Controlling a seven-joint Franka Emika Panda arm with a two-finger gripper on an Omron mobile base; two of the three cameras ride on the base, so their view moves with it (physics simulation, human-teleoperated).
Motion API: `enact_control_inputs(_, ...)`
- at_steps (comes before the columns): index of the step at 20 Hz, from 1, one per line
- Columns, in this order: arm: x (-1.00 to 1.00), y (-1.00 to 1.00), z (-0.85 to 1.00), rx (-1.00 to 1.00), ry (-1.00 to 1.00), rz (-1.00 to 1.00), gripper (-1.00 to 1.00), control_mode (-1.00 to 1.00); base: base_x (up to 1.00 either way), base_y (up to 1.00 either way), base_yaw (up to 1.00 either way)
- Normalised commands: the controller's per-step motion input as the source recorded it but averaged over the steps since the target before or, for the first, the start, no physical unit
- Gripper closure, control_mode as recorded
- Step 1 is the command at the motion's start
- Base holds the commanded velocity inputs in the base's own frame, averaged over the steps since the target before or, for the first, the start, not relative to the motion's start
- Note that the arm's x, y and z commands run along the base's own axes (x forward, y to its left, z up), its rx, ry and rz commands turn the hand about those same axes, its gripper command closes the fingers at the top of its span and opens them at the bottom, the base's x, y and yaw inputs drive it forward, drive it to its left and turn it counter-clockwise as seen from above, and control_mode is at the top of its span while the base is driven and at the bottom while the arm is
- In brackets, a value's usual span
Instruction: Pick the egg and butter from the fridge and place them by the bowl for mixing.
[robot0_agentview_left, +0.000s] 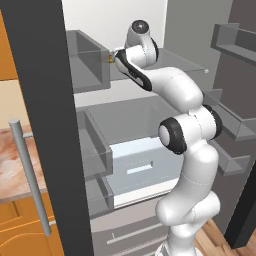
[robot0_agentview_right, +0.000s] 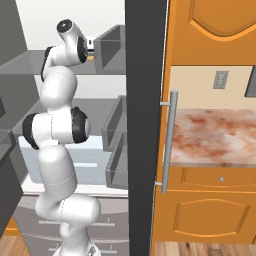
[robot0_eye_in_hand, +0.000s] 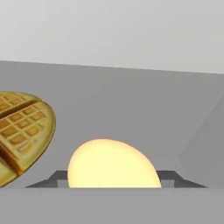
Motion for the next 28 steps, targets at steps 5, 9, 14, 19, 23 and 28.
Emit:
enact_control_inputs(5, 0.00, 0.00, 0.00, 0.00, -0.03, 0.00, 1.00, -1.00, 0.00, 0.00, 0.00)
enact_control_inputs(9, 0.00, 0.00, 0.00, -0.03, -0.17, 0.00, 1.00, -1.00, 0.00, 0.00, 0.00)
enact_control_inputs(14, -0.28, 0.04, 0.05, 0.00, -0.10, 0.00, 1.00, -1.00, 0.00, 0.00, 0.00)
enact_control_inputs(19, -0.85, 0.27, 0.01, 0.00, -0.23, 0.00, 1.00, -1.00, 0.00, 0.00, 0.00)
enact_control_inputs(23, -1.00, 0.34, 0.14, 0.00, -0.12, 0.00, 1.00, -1.00, 0.00, 0.00, 0.00)
enact_control_inputs(28, -1.00, 0.30, 0.55, 0.06, 0.00, 0.00, 1.00, -1.00, 0.00, 0.00, 0.00)
